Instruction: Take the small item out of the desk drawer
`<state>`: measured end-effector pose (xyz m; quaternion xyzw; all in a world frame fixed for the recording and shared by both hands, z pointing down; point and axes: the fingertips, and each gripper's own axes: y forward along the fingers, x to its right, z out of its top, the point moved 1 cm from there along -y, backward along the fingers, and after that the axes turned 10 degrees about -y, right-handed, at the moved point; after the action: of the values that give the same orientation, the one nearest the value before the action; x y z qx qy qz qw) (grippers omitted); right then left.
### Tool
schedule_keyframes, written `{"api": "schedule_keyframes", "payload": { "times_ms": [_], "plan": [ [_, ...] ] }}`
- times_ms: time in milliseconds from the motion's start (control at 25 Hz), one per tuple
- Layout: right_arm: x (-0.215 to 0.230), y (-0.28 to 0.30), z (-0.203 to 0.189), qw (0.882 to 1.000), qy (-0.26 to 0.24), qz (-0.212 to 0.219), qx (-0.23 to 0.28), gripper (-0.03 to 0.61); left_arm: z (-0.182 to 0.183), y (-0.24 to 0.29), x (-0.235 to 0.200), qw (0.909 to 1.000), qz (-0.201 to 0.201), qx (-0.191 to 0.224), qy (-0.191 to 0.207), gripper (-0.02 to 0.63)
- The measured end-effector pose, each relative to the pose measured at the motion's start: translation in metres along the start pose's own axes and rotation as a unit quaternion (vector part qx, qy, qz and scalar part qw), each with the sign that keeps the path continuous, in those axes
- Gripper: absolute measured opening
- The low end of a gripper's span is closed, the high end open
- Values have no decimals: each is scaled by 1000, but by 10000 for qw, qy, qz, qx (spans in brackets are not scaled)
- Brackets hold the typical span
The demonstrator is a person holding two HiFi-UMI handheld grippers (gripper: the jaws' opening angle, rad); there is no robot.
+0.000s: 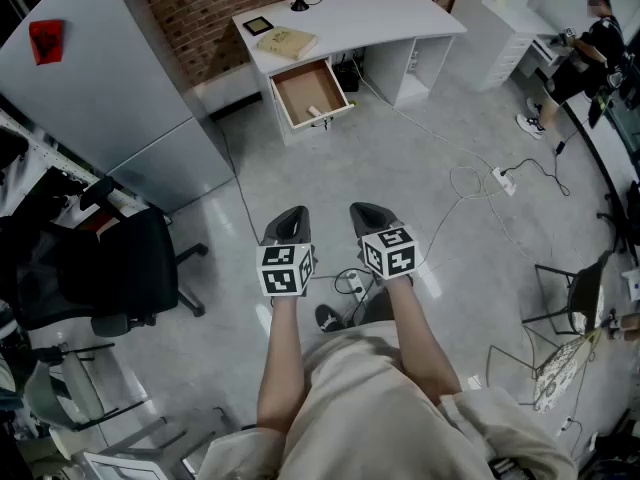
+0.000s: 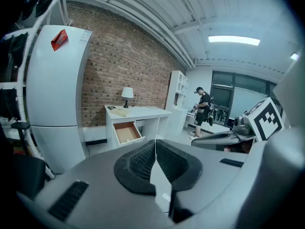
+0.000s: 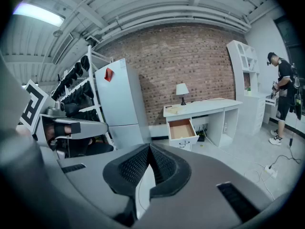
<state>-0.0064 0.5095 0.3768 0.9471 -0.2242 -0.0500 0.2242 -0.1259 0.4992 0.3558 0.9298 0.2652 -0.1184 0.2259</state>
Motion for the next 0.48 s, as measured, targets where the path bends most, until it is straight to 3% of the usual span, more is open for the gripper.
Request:
{"api": "schedule_keyframes", "payload": {
  "times_ms": [480],
  "plan": [
    [-10,10,10,9995,-304,-39,-121,24,10,-5,-20,9998,39,83,-175,18]
  ]
}}
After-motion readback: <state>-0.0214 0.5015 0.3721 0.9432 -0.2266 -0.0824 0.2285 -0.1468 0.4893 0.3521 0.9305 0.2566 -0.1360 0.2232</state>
